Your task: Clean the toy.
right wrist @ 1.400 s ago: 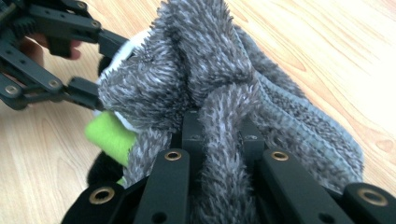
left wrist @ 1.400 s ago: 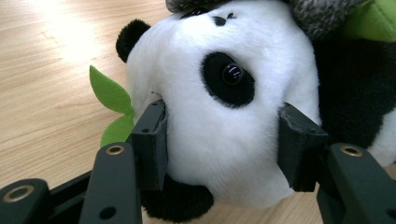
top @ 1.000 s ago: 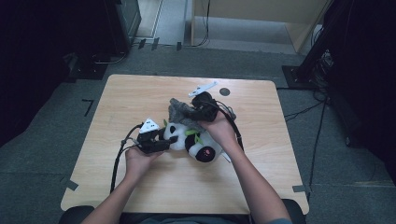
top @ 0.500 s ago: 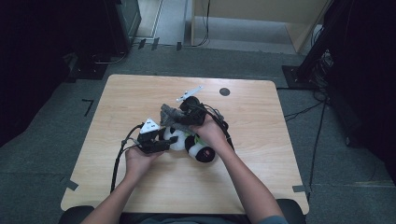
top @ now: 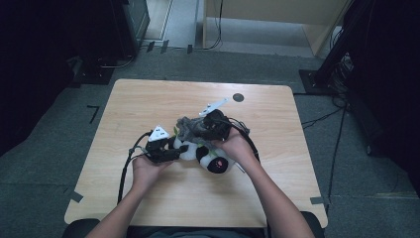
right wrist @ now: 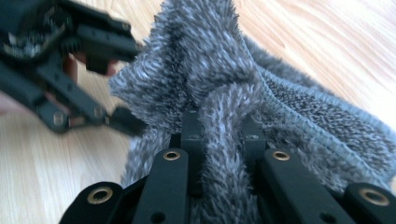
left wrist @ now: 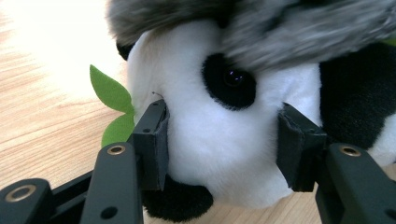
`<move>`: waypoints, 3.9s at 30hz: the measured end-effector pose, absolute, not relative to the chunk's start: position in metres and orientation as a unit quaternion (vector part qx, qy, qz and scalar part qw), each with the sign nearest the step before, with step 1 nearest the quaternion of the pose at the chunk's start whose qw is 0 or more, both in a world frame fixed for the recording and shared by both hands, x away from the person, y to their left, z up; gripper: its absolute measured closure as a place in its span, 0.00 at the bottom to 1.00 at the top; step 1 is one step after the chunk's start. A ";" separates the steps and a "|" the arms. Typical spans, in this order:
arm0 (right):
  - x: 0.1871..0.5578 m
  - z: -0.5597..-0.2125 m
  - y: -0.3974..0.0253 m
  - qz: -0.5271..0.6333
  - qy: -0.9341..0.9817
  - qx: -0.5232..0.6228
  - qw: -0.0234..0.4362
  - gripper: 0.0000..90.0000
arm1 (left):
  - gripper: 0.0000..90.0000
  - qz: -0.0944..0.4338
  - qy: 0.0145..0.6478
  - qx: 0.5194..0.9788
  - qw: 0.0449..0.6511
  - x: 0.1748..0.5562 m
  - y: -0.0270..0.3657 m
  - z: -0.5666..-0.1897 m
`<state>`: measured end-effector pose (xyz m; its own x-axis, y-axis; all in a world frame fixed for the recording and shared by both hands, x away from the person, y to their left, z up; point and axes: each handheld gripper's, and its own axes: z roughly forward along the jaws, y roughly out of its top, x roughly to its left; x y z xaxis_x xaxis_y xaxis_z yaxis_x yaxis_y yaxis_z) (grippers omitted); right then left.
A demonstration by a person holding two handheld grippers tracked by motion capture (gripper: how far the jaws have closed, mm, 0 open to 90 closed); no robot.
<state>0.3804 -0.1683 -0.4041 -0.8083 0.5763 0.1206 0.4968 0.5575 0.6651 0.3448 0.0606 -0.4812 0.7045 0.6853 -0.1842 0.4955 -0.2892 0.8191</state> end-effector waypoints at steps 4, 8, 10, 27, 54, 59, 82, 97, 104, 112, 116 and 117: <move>0.377 -0.406 -0.182 0.353 0.879 0.315 0.055 0.88 | 0.50 0.101 0.371 0.796 0.467 0.345 0.060 -0.481; 0.375 -0.406 -0.198 0.349 0.873 0.335 0.066 0.88 | 0.50 0.100 0.371 0.795 0.469 0.345 0.061 -0.481; 0.370 -0.405 -0.210 0.362 0.862 0.348 0.064 0.88 | 0.50 0.100 0.371 0.795 0.469 0.345 0.061 -0.481; 0.326 -0.412 -0.253 0.392 0.839 0.370 0.076 0.90 | 0.50 0.098 0.374 0.796 0.466 0.345 0.061 -0.481; 0.335 -0.367 -0.220 0.439 0.824 0.345 0.100 0.91 | 0.44 0.094 0.382 0.791 0.469 0.341 0.058 -0.475; 0.349 -0.366 -0.176 0.413 0.845 0.324 0.097 0.91 | 0.45 0.095 0.381 0.790 0.471 0.341 0.058 -0.476; 0.337 -0.418 -0.137 0.357 0.880 0.294 0.106 0.93 | 0.52 0.106 0.375 0.801 0.455 0.338 0.057 -0.477; 0.314 -0.418 -0.161 0.368 0.881 0.282 0.094 0.93 | 0.52 0.096 0.376 0.799 0.460 0.339 0.056 -0.478; 0.307 -0.418 -0.172 0.363 0.888 0.269 0.082 0.93 | 0.53 0.087 0.382 0.797 0.461 0.341 0.059 -0.478; 0.297 -0.422 -0.209 0.364 0.884 0.286 0.068 0.93 | 0.54 0.087 0.375 0.798 0.463 0.340 0.057 -0.478; 0.295 -0.420 -0.217 0.362 0.883 0.291 0.069 0.93 | 0.55 0.094 0.366 0.803 0.461 0.339 0.056 -0.478; 0.294 -0.420 -0.220 0.362 0.882 0.295 0.067 0.93 | 0.55 0.094 0.365 0.803 0.461 0.339 0.056 -0.479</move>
<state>0.2944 -0.2199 -0.4202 -0.8172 0.5685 0.0950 0.4709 0.5635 0.6788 0.3389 0.0557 -0.4785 0.7157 0.6735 -0.1849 0.4994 -0.3085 0.8096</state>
